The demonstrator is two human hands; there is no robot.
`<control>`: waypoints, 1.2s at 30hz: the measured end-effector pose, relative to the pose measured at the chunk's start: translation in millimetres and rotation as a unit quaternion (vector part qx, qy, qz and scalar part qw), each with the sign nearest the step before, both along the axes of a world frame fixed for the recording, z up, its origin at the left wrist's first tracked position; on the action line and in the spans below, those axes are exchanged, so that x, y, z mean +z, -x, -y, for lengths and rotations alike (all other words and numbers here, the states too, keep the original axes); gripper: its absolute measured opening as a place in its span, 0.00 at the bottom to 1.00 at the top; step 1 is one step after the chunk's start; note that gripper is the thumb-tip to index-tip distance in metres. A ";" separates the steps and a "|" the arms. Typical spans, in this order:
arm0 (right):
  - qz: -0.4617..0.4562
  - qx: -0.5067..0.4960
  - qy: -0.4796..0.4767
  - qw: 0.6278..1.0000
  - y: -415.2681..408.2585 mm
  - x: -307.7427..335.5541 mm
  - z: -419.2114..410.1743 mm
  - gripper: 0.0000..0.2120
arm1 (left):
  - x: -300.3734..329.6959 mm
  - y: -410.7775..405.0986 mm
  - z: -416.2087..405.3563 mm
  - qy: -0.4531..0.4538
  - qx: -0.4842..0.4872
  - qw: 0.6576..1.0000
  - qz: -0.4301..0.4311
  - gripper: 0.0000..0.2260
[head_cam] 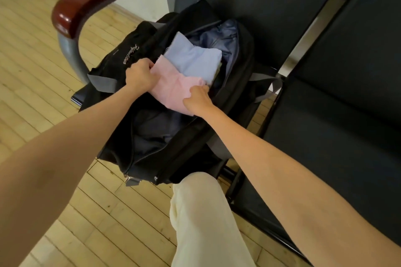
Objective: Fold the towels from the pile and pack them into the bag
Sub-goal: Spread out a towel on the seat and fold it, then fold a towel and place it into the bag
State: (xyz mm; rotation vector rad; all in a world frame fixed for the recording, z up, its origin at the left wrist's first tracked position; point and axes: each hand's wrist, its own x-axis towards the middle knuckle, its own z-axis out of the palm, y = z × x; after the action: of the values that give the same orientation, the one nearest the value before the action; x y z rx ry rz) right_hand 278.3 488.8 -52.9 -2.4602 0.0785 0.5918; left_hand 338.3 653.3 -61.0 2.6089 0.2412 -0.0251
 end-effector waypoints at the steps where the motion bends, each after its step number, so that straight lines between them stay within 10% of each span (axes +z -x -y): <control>1: -0.001 -0.006 -0.001 1.000 0.7 -5.5 0.7 0.21 | -3.4 -1.8 -1.0 -0.036 -0.012 0.999 0.002 0.12; 10: -0.046 -0.006 0.006 0.999 4.5 -12.3 4.6 0.28 | -20.4 3.8 1.8 -0.233 -0.060 0.970 0.021 0.08; 19: 0.101 0.046 0.045 0.993 41.0 54.9 53.6 0.03 | 22.9 53.2 36.0 -0.102 -0.132 0.986 -0.012 0.20; 27: 0.140 -0.020 0.204 0.969 149.3 97.4 207.2 0.19 | 87.5 121.2 158.1 0.025 -0.215 0.976 0.003 0.19; 36: 0.034 -0.232 0.260 0.937 346.3 83.3 411.2 0.26 | 90.3 233.6 381.0 -0.042 -0.448 0.891 -0.053 0.24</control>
State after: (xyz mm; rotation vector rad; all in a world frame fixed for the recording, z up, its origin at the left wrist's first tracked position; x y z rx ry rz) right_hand -68.0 77.6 30.4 -2.8113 0.8631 0.2980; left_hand 104.8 272.3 29.3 2.5640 -0.9550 -0.4836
